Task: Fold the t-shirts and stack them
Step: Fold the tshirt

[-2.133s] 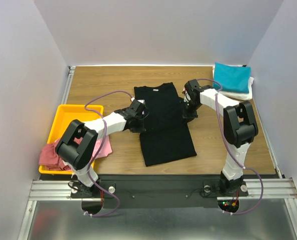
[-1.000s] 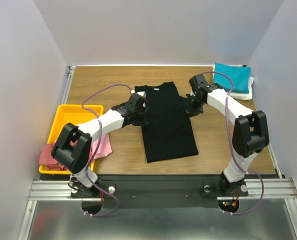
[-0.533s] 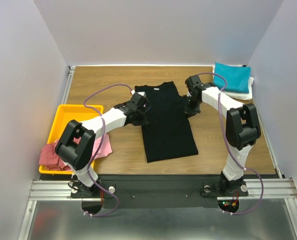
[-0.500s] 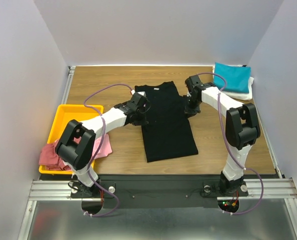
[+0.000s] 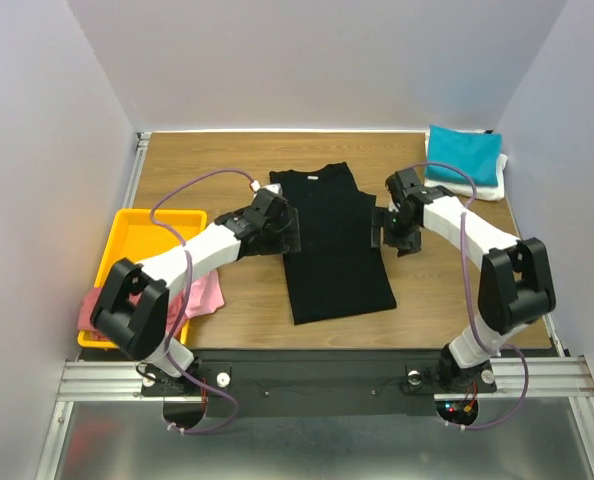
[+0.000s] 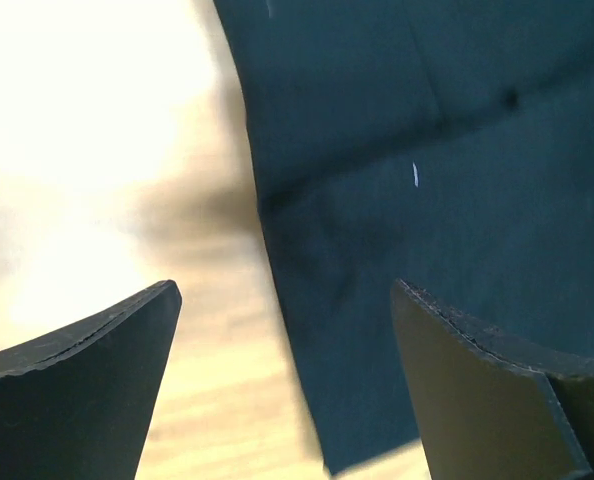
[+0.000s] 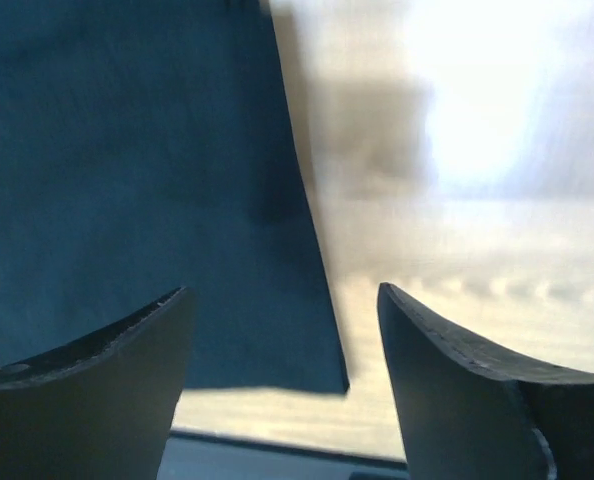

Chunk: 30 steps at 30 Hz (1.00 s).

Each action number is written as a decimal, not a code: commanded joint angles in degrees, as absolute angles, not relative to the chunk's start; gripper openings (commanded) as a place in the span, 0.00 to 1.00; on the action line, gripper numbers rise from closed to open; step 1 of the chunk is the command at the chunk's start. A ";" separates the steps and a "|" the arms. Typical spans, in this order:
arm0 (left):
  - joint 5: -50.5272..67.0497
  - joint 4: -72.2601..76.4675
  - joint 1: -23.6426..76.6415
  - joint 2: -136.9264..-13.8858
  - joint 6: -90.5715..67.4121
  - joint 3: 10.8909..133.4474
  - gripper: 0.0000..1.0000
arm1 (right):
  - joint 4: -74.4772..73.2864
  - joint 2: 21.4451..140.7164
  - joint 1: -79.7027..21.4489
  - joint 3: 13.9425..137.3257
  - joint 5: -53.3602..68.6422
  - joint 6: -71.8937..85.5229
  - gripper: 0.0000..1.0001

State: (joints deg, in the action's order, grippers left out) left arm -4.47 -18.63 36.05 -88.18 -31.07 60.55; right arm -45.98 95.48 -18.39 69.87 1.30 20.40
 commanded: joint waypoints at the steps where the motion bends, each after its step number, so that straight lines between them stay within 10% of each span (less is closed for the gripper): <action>1: -2.11 -18.55 40.76 -82.27 -31.20 55.74 0.98 | -47.37 89.48 -18.02 64.09 5.97 22.32 0.77; 30: 1.32 -13.62 58.97 -73.65 -48.25 39.38 0.98 | -41.84 85.08 -18.10 45.62 9.31 26.46 0.50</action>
